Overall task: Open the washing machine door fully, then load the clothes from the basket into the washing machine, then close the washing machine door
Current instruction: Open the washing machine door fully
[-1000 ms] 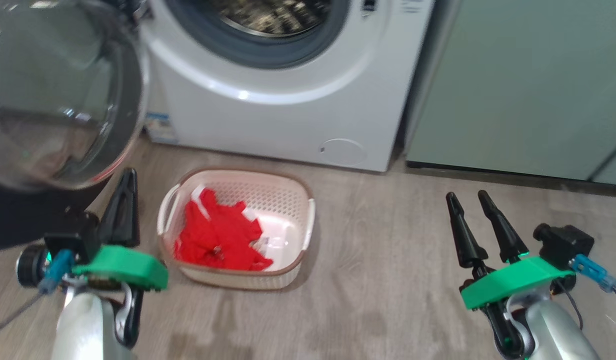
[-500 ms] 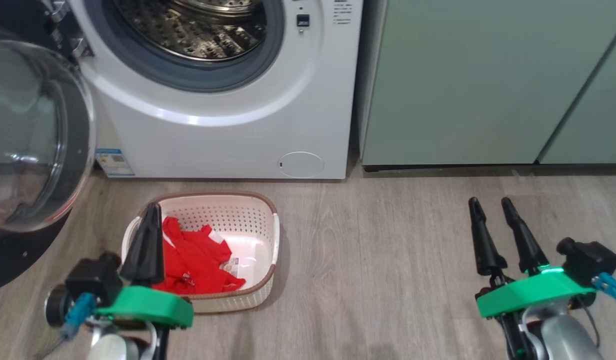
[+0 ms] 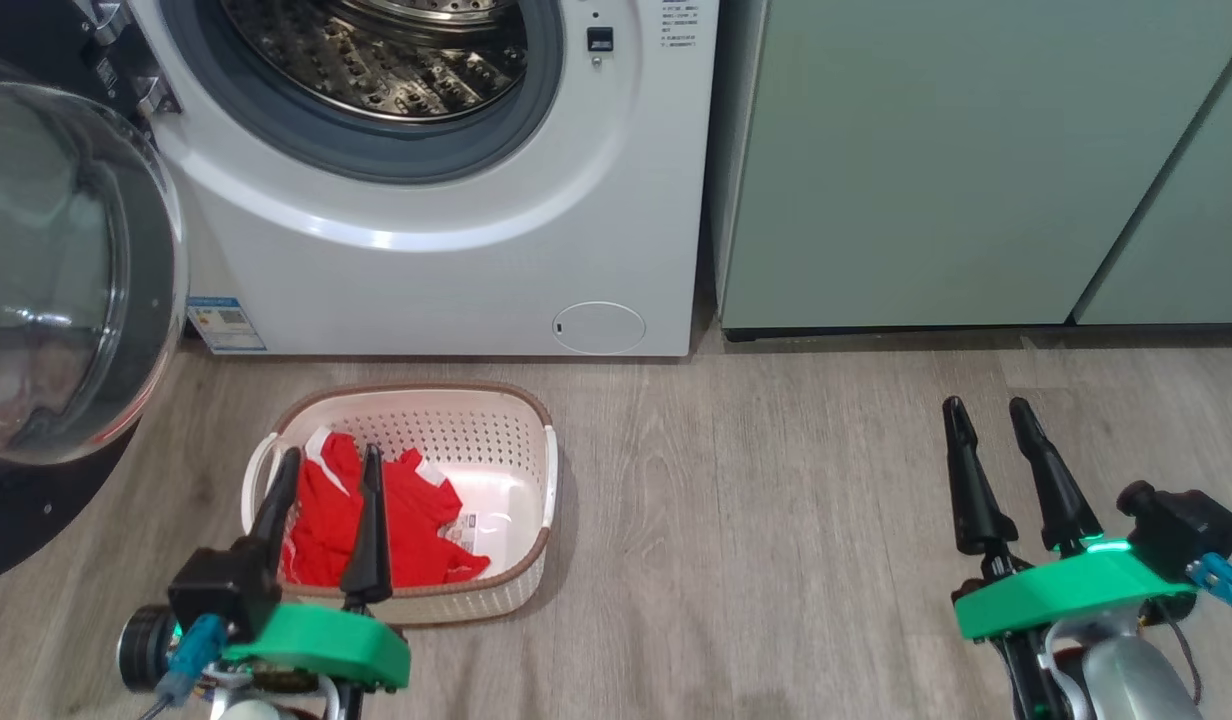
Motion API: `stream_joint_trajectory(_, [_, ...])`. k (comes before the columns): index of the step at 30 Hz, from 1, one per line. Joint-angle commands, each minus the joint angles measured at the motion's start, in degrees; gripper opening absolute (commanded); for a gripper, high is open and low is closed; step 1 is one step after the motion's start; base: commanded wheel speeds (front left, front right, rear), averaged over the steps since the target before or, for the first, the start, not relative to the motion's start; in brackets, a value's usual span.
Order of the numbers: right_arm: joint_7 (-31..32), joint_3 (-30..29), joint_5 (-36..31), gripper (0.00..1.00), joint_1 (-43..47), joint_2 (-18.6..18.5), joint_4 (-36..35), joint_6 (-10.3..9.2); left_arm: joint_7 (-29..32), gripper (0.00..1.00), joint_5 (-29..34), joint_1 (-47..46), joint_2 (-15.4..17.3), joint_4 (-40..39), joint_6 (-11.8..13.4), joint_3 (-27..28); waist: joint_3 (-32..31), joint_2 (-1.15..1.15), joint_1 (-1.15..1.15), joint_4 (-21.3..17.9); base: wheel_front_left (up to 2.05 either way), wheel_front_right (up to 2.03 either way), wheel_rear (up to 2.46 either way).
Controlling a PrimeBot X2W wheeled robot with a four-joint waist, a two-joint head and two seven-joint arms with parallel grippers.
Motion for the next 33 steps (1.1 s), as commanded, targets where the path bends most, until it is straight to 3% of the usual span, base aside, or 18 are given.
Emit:
stream_joint_trajectory(1, [-0.6,1.1,-0.4,1.00,-0.8,0.0,-2.2,0.01,-0.3,1.00,0.4,-2.1,0.7,-2.1,0.2,1.4,0.0,0.00,0.00,0.1,0.00,0.00,0.00])
stream_joint_trajectory(6, [-0.6,1.2,-0.5,1.00,-0.9,0.1,-2.0,0.01,-0.3,1.00,0.2,-2.0,0.7,-1.7,1.4,1.2,0.0,0.00,0.00,0.3,0.00,0.00,0.00])
stream_joint_trajectory(33, [-0.6,1.4,0.0,1.00,-1.3,0.1,-1.3,0.01,-0.3,1.00,1.1,-2.6,0.7,-1.6,1.2,-0.5,0.1,0.00,0.00,0.9,0.00,0.00,0.00])
